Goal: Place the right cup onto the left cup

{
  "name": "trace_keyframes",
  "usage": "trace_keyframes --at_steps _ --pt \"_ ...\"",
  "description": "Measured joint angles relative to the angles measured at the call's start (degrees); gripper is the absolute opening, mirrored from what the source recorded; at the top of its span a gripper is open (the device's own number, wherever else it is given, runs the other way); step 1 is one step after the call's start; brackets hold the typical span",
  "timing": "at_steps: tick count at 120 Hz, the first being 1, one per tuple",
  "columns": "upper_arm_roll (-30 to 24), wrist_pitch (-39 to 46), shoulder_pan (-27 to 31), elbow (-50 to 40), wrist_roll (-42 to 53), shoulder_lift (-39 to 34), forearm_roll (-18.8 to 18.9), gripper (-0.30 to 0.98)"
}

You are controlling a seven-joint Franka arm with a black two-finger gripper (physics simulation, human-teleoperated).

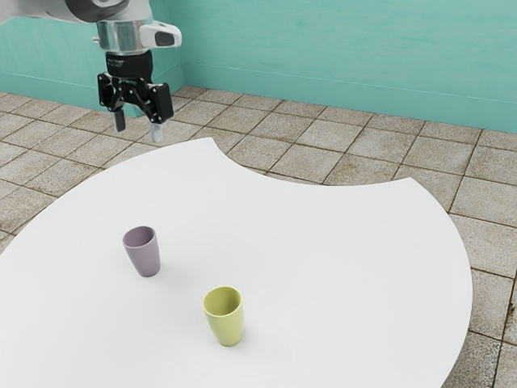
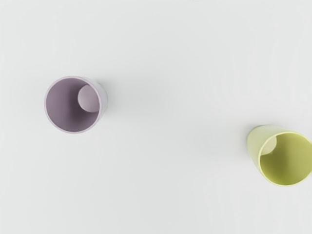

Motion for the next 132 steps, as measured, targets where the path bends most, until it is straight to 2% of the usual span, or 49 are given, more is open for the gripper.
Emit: trace_keyframes --at_steps 15,33,48,132 --pt "-0.55 1.27 0.43 -1.16 0.03 -0.17 -0.16 0.69" --pt "-6.42 4.56 2.01 -8.48 -0.52 -1.83 -0.01 0.69" --pt "-9.29 7.75 1.88 -13.13 -1.19 -2.25 0.28 0.69" --pt "-12.69 30.19 1.49 -37.14 -3.68 -2.70 -1.28 0.69"
